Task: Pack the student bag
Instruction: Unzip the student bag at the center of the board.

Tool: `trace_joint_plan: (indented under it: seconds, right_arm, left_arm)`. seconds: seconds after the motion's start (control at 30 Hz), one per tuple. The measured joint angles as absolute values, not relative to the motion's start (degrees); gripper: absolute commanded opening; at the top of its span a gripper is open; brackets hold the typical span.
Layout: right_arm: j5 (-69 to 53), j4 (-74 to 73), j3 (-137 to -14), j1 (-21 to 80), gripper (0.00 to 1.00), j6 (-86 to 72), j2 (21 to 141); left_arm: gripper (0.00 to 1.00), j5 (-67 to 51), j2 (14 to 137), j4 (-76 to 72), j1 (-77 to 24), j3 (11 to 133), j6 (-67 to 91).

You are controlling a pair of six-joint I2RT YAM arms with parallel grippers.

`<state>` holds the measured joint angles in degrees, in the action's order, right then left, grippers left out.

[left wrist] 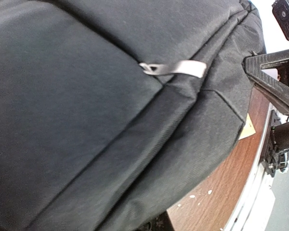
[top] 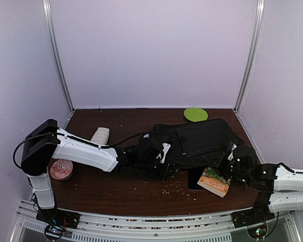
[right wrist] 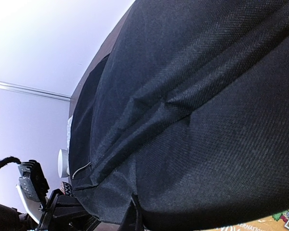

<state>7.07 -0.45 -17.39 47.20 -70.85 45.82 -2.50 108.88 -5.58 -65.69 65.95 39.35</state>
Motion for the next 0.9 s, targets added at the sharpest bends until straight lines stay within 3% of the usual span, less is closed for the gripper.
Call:
trace_joint_plan:
  seconds: [0.9]
  right_arm:
    - [4.54, -6.39, -19.33, 47.55, 0.0, -68.16, 42.44]
  left_arm:
    - [0.0, 8.21, 98.19, -0.14, -66.78, 58.04, 32.64]
